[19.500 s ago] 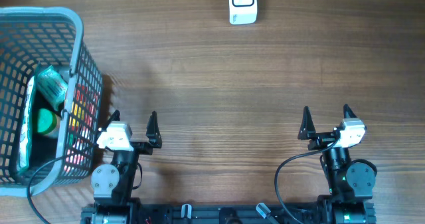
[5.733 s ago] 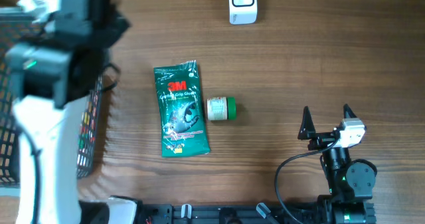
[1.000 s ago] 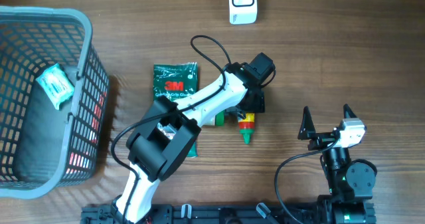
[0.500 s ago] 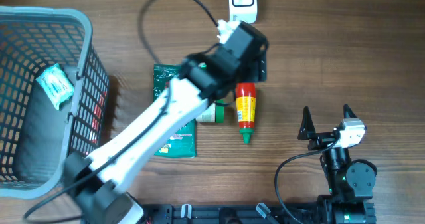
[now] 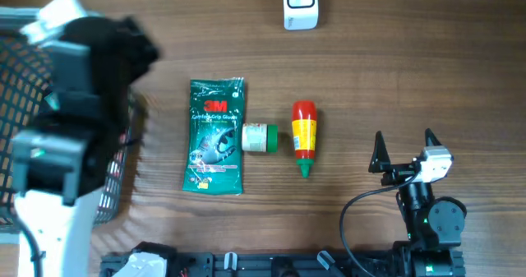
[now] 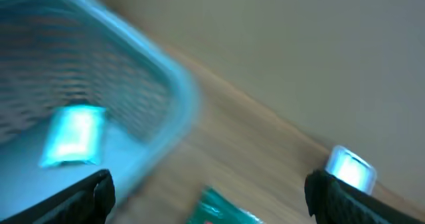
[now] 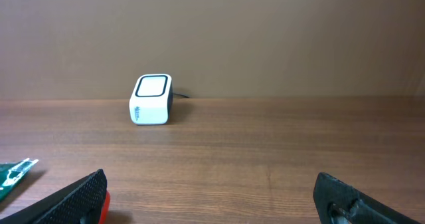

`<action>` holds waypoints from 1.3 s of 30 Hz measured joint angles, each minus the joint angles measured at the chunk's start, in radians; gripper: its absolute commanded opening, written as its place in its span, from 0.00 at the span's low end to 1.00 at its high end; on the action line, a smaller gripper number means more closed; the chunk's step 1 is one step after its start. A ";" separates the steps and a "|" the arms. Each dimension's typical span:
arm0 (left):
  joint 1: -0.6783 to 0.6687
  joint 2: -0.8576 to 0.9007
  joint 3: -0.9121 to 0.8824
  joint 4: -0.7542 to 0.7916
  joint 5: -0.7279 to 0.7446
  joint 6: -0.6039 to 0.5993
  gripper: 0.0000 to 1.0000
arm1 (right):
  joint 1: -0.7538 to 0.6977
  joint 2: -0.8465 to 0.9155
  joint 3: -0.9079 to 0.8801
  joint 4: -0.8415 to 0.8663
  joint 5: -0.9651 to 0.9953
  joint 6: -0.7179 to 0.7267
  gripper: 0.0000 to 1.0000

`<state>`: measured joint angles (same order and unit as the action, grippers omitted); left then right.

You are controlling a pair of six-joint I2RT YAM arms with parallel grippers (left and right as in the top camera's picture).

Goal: Scan the item barcode
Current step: 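Reach into the basket and grasp the light-green toilet tissue wipes pack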

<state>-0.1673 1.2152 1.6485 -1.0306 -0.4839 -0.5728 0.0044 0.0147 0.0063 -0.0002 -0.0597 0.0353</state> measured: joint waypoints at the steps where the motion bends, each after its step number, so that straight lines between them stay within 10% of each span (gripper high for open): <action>1: 0.070 -0.003 0.001 -0.036 -0.004 0.000 0.94 | 0.000 0.000 0.000 0.000 0.000 0.000 1.00; 14: 0.704 0.234 -0.002 -0.144 0.352 -0.016 0.88 | 0.000 0.000 0.000 0.000 0.000 0.000 1.00; 39: 0.771 0.470 -0.600 0.661 0.393 0.217 0.79 | 0.000 0.000 0.000 0.000 0.000 0.000 1.00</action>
<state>0.6033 1.6855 1.0489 -0.3695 -0.0914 -0.3561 0.0044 0.0147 0.0063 -0.0002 -0.0597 0.0353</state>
